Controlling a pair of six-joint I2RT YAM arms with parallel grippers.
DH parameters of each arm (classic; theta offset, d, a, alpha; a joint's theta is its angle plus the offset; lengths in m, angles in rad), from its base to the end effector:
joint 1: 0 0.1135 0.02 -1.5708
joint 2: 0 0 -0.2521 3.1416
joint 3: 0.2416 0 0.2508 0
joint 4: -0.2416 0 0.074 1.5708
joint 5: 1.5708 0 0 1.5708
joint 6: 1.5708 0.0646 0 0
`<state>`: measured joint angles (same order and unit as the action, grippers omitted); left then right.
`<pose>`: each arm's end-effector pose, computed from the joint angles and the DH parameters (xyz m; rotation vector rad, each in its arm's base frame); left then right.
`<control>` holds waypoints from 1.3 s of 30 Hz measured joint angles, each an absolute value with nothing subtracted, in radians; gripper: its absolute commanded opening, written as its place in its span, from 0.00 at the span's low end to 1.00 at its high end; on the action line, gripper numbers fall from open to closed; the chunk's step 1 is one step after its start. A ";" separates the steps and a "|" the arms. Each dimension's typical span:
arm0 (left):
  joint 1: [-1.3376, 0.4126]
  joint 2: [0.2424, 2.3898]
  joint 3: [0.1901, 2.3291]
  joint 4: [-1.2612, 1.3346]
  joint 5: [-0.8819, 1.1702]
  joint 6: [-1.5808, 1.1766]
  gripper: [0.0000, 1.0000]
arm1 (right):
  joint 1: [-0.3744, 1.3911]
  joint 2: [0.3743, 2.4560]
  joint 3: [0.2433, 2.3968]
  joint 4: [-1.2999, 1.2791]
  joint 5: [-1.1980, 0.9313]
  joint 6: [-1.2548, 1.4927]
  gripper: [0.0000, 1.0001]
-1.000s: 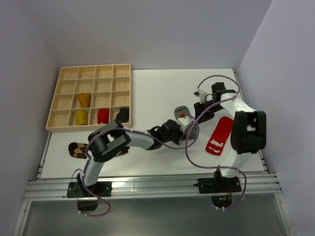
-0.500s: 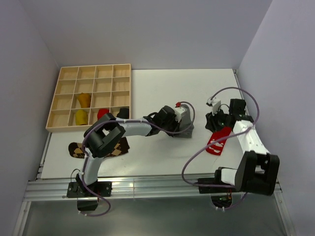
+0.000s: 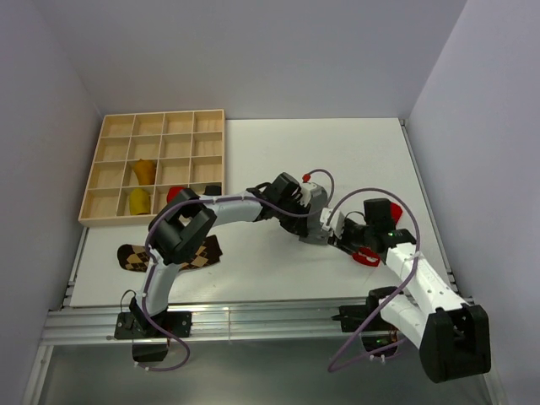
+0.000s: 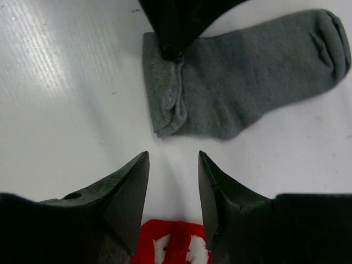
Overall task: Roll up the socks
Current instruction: Roll the sock at the center of the board.
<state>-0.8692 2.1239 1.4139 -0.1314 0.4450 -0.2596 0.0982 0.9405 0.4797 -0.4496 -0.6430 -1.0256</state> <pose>0.2785 -0.3727 0.1161 0.9829 2.3847 -1.0160 0.1886 0.0575 0.1634 -1.4232 1.7760 0.3269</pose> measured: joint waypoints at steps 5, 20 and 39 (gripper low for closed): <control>-0.864 2.128 1.414 -0.147 0.485 -0.276 0.07 | 0.222 0.939 0.470 -0.427 -0.580 -1.055 0.48; -0.858 2.144 1.426 -0.155 0.529 -0.283 0.06 | 0.465 0.999 0.430 -0.353 -0.403 -1.084 0.45; -0.857 2.145 1.426 -0.164 0.553 -0.278 0.10 | 0.482 1.200 0.447 -0.197 -0.270 -1.095 0.12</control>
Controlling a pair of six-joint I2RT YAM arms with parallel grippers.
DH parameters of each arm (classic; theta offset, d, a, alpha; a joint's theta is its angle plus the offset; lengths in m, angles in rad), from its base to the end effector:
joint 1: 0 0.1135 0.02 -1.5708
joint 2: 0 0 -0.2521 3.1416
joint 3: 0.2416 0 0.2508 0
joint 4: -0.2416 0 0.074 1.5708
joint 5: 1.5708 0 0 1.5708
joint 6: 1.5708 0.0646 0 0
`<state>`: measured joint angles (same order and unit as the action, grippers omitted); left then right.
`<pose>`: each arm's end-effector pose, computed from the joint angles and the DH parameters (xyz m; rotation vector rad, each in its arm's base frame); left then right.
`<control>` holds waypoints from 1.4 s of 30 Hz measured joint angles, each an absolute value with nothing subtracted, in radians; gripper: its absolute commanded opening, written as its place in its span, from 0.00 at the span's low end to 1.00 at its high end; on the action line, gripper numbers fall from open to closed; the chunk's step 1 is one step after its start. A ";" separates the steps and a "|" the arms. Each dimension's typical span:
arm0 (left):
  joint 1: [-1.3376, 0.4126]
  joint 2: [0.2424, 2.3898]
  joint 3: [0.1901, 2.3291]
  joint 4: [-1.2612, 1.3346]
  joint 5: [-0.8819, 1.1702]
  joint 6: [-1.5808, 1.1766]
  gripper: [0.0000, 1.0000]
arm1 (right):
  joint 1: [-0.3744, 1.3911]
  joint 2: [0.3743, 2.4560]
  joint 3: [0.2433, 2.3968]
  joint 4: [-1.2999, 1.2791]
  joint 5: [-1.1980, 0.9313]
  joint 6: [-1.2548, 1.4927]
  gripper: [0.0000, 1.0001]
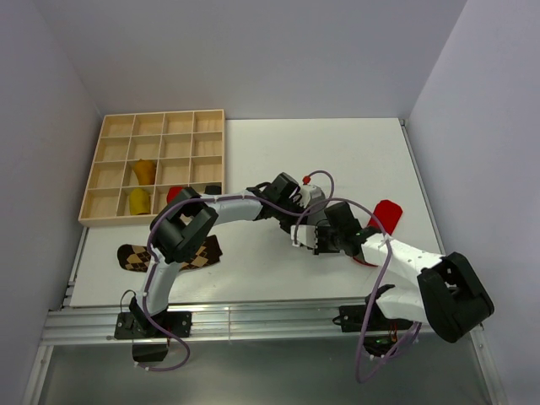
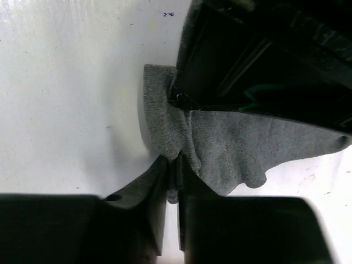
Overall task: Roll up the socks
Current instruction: Roll the sock at the center of the board.
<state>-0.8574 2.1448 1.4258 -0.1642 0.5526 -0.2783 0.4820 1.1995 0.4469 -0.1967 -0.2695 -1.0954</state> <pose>0.2764 -0.3712 0.1103 1.0045 2.4386 -1.1325 0.1928 0.1203 0.1150 -1.8286 1.6650 0.0798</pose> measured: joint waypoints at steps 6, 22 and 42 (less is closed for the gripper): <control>-0.854 2.141 1.414 -0.149 0.553 -0.298 0.25 | 0.479 1.236 0.514 -0.281 -0.294 -1.075 0.08; -0.791 1.766 0.966 0.154 0.279 -0.553 0.43 | 0.291 1.559 0.872 -0.862 -0.625 -1.103 0.08; -1.072 1.772 0.902 0.442 -0.064 -0.241 0.54 | 0.150 2.101 1.307 -1.296 -0.742 -1.017 0.09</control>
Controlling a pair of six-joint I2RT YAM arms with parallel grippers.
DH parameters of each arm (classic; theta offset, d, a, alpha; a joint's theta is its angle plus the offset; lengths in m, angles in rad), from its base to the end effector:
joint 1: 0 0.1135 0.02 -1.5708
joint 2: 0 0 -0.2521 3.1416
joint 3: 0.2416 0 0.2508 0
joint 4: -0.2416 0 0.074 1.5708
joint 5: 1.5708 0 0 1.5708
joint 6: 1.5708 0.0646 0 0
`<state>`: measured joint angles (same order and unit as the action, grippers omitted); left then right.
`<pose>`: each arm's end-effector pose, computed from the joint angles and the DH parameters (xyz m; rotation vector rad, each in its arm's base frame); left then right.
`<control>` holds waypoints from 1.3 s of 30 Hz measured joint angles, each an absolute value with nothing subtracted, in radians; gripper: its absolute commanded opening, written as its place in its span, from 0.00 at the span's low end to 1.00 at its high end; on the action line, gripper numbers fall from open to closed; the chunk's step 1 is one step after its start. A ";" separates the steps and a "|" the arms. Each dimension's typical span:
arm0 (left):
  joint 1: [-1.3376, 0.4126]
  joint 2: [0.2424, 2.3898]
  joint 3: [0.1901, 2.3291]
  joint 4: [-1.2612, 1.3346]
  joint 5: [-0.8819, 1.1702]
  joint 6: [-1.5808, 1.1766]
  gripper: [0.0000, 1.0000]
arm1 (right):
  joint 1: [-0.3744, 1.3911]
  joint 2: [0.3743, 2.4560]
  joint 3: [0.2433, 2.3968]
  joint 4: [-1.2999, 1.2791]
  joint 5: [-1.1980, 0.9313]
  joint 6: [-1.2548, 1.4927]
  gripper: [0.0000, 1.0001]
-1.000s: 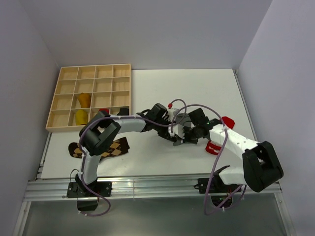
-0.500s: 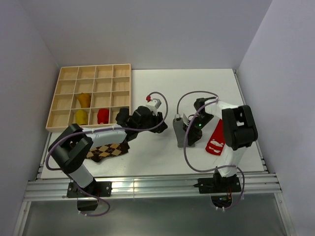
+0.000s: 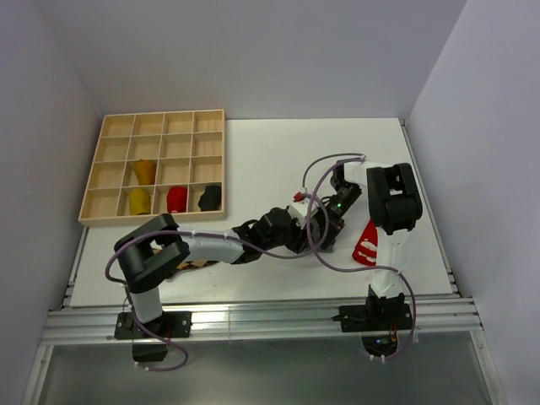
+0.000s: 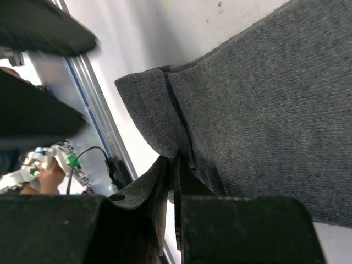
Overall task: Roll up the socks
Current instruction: Roll the sock at the center of the board.
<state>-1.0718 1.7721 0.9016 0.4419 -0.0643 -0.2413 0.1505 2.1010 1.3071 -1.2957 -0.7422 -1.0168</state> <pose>0.1947 -0.3485 0.1554 0.8014 1.9245 -0.7643 0.2908 0.0883 0.0938 1.2601 -2.4160 -1.2592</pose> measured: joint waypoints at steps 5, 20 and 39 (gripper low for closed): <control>-1.074 1.846 0.977 0.436 -0.011 -0.196 0.55 | 0.147 2.108 1.309 -1.299 -0.741 -0.986 0.09; -1.057 1.950 1.035 0.397 0.163 -0.188 0.42 | 0.129 2.138 1.341 -1.306 -0.725 -0.926 0.09; -0.932 2.028 1.103 0.321 0.394 -0.450 0.00 | 0.105 1.879 1.184 -1.043 -0.666 -0.774 0.45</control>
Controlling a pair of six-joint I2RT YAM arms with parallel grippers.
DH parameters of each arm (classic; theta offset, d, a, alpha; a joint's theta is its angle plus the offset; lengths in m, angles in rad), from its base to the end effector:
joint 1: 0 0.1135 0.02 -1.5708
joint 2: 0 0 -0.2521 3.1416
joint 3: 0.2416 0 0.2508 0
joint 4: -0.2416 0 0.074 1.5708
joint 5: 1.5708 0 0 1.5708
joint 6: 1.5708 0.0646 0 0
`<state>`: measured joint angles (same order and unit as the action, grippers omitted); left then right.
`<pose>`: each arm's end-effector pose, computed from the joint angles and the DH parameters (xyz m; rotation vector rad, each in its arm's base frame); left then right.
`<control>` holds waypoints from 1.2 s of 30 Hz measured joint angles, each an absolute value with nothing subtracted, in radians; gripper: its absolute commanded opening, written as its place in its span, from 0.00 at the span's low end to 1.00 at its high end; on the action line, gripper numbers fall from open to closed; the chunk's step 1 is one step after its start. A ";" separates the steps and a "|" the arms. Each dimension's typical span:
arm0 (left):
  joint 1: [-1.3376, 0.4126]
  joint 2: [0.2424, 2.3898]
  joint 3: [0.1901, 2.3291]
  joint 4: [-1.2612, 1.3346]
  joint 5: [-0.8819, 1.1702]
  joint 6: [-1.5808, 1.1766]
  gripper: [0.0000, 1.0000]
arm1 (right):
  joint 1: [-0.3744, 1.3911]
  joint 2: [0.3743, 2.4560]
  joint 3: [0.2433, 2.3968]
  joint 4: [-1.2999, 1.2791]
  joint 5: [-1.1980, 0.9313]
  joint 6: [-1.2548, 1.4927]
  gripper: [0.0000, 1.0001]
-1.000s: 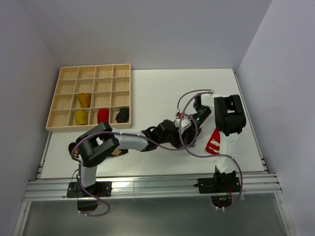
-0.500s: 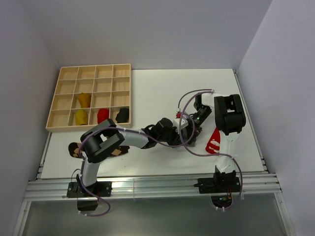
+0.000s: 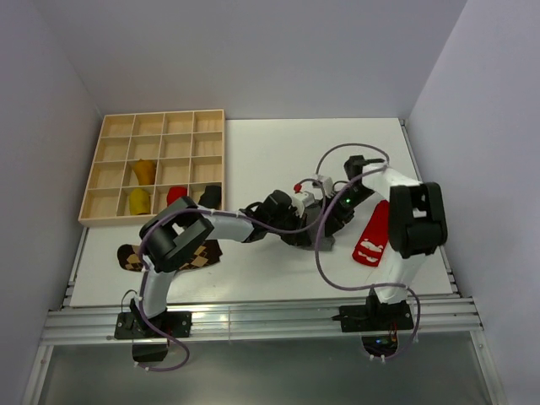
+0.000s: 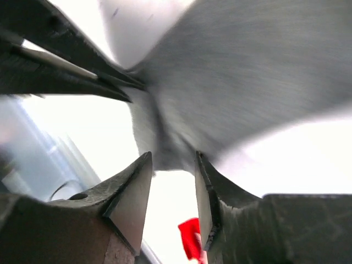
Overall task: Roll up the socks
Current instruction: Roll the sock at the center of the board.
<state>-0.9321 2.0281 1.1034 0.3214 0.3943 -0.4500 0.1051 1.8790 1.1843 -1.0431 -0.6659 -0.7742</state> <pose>0.2399 -0.3648 0.1056 0.8089 2.2466 -1.1607 0.2954 0.0713 0.1209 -1.1580 2.6591 1.0266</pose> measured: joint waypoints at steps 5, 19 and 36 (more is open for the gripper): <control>-0.900 2.028 1.171 0.136 0.434 -0.514 0.00 | 0.033 1.663 1.098 -0.852 -0.635 -0.740 0.45; -0.828 2.139 1.390 -0.287 0.655 -0.620 0.00 | 0.053 1.179 0.687 -0.603 -0.622 -0.942 0.53; -0.796 2.223 1.487 -0.390 0.755 -0.704 0.02 | 0.462 1.045 0.532 -0.501 -0.499 -1.034 0.56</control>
<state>-0.7963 2.2234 1.4872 -0.3904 0.7547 -0.7044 0.4622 1.0447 0.5316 -0.5014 -0.4988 -1.0344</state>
